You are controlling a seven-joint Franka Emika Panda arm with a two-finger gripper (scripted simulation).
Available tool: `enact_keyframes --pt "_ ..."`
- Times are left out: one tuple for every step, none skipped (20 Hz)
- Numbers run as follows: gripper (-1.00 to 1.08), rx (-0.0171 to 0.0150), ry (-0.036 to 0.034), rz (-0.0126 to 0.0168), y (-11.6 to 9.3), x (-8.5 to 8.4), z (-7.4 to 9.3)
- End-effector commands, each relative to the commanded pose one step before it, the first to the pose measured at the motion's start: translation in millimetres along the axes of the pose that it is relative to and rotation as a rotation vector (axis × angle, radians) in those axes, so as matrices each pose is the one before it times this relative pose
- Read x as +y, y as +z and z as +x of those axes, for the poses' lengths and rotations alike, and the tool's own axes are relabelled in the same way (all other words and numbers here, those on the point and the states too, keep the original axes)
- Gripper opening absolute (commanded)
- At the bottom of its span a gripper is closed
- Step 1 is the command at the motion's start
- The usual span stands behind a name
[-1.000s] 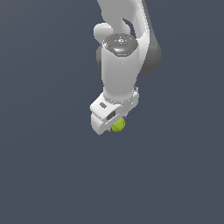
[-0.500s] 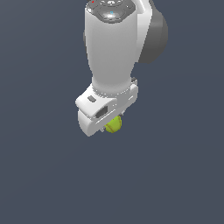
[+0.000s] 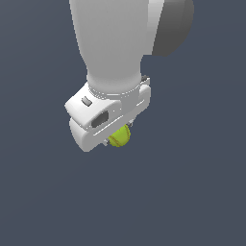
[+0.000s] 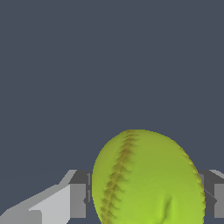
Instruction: Pick up the object and move it to a goal position.
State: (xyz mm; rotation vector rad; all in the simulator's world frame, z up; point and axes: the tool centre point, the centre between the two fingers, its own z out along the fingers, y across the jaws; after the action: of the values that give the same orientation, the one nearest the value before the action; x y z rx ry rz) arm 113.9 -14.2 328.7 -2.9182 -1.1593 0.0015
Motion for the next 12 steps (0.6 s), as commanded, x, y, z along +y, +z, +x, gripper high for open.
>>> enact_keyframes --pt "-1.00 0.00102 -0.00012 -0.00111 -9.65 5.69 2.13" --pt "-1.00 0.00000 0.00000 0.00000 -3.03 2.05 0.76" --pt "-1.00 -0.00047 0.00028 -0.00043 -2.87 1.97 0.75" --pt "-1.00 0.00000 0.00000 0.00000 -2.76 1.89 0.71" --pt "-1.00 0.00000 0.00000 0.00000 -2.63 1.80 0.68" --pt "-1.00 0.00000 0.00000 0.00000 -2.46 1.70 0.65" --pt "-1.00 0.00000 0.00000 0.00000 -2.22 1.54 0.60" --pt "-1.00 0.00000 0.00000 0.00000 -2.00 1.39 0.54" --pt "-1.00 0.00000 0.00000 0.00000 -1.79 1.25 0.49" --pt "-1.00 0.00000 0.00000 0.00000 -1.60 1.12 0.45" --pt "-1.00 0.00000 0.00000 0.00000 -1.42 1.01 0.40" --pt "-1.00 0.00000 0.00000 0.00000 -1.26 0.90 0.36"
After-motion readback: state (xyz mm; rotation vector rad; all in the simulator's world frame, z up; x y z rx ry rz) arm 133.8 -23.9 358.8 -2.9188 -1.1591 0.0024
